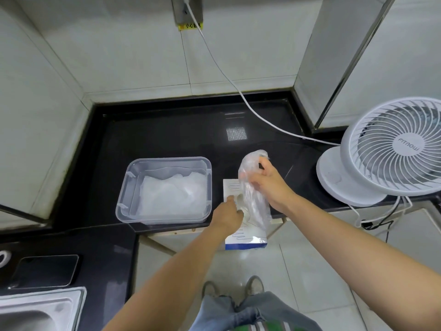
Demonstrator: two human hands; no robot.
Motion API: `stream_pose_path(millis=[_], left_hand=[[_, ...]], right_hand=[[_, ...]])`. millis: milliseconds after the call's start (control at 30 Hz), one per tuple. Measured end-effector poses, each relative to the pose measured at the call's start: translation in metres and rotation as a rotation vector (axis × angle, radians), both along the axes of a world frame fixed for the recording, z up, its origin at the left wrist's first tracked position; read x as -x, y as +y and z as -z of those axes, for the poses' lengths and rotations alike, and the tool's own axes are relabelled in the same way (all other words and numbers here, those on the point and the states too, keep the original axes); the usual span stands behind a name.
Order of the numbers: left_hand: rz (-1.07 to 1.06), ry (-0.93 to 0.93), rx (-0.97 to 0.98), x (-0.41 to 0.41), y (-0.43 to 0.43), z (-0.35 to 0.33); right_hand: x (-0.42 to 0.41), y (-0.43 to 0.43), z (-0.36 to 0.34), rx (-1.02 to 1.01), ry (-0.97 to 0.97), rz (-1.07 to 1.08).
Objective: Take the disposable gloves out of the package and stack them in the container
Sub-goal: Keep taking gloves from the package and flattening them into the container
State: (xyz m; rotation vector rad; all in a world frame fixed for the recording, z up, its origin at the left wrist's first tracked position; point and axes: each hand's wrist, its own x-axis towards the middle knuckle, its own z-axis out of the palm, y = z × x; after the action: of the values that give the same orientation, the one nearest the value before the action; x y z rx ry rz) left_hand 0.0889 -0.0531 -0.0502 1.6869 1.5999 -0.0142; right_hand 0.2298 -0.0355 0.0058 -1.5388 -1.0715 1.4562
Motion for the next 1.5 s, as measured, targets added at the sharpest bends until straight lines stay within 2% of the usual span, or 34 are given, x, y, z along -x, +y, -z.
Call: stream_pose_path(millis=[167, 233, 300, 400, 467, 633, 833, 933, 1033, 1100, 1167, 1267, 1333, 1400, 1500], left_hand=[[-0.299, -0.411, -0.023, -0.005, 0.023, -0.036], [-0.541, -0.668, 0.078, 0.0, 0.032, -0.056], [-0.639, -0.889, 0.196, 0.014, 0.039, -0.069], [-0.4, -0.916, 0.268, 0.039, 0.043, -0.075], [-0.318, -0.907, 0.285, 0.054, 0.043, -0.079], [-0.471, -0.966, 0.186, 0.09, 0.048, -0.078], [-0.539, -0.864, 0.106, 0.124, 0.052, -0.075], [-0.479, -0.745, 0.069, 0.137, 0.055, -0.07], [-0.462, -0.705, -0.093, 0.152, 0.058, -0.067], [-0.471, -0.654, -0.168, 0.161, 0.06, -0.065], [-0.468, -0.59, -0.178, 0.173, 0.063, -0.06], [-0.459, -0.538, -0.171, 0.189, 0.066, -0.048], [-0.493, -0.491, -0.168, 0.195, 0.068, -0.039], [-0.484, -0.355, -0.17, 0.198, 0.073, -0.028], [-0.276, -0.053, -0.228, 0.198, 0.079, -0.011]], right_hand=[[-0.004, -0.007, -0.002, 0.026, 0.15, -0.046], [-0.004, -0.005, -0.003, 0.041, 0.207, -0.08], [-0.001, -0.002, -0.004, 0.043, 0.232, -0.137], [0.011, 0.001, -0.01, 0.038, 0.241, -0.225], [0.02, 0.003, -0.013, 0.04, 0.249, -0.216], [0.034, 0.009, -0.007, 0.013, 0.17, -0.081], [0.055, 0.019, -0.004, 0.009, 0.112, -0.057], [0.071, 0.024, -0.008, 0.063, 0.041, -0.156], [0.088, 0.032, -0.012, 0.175, -0.028, -0.3], [0.094, 0.035, -0.013, 0.214, 0.054, -0.331], [0.1, 0.039, -0.014, 0.208, 0.122, -0.201], [0.103, 0.049, -0.009, 0.127, 0.02, 0.044], [0.104, 0.056, -0.003, 0.04, -0.11, 0.125], [0.109, 0.059, -0.002, -0.157, -0.308, 0.176], [0.127, 0.058, -0.006, -0.507, -0.547, 0.08]])
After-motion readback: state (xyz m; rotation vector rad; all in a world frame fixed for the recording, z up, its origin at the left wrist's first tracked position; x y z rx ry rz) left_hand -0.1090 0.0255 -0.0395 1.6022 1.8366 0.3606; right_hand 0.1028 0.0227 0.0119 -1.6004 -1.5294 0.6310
